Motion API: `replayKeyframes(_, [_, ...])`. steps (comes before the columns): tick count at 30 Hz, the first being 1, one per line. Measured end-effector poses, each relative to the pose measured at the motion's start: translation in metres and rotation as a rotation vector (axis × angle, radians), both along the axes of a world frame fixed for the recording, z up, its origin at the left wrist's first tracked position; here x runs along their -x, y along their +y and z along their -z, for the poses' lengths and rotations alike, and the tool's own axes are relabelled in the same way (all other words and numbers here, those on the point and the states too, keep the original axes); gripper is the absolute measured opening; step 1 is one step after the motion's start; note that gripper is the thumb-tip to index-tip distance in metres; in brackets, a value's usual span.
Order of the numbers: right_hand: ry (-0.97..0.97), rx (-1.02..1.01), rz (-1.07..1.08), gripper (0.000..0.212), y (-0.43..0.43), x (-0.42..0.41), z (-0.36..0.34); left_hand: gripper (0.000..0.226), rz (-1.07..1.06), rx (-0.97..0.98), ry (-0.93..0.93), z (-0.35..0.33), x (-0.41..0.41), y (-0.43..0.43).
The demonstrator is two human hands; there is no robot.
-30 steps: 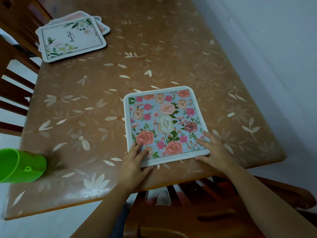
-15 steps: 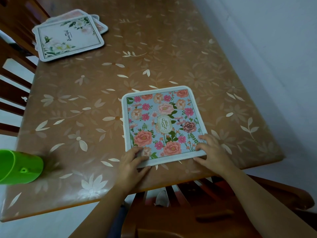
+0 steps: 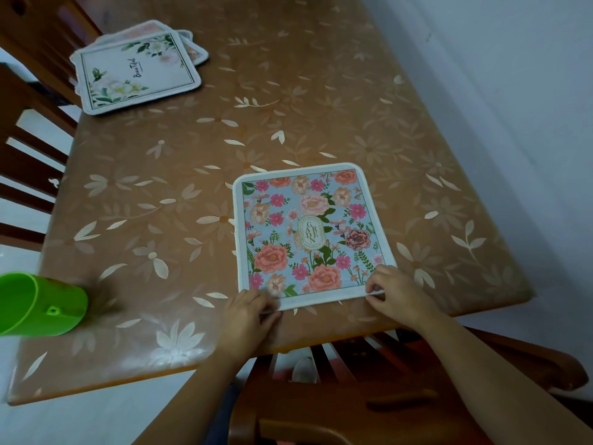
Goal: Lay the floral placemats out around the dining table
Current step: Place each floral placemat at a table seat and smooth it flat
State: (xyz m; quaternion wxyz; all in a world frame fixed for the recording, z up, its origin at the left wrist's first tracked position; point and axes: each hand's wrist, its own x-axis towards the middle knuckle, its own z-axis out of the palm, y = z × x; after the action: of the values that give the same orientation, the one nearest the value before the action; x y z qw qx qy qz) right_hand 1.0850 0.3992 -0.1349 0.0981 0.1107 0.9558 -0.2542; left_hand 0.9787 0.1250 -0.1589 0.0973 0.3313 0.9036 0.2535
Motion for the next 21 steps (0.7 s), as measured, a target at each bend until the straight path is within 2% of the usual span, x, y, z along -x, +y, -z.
replayKeyframes(12, [-0.027,0.019,-0.013,0.005,-0.0013,-0.0034,-0.0038,0.025,0.004,0.020,0.005,-0.0011,-0.0061,0.0009])
replayKeyframes(21, [-0.049,0.018,-0.005,0.005,-0.0024,-0.0028,-0.0038,0.022,0.030,0.005,-0.004,0.0010,-0.0043,-0.0013])
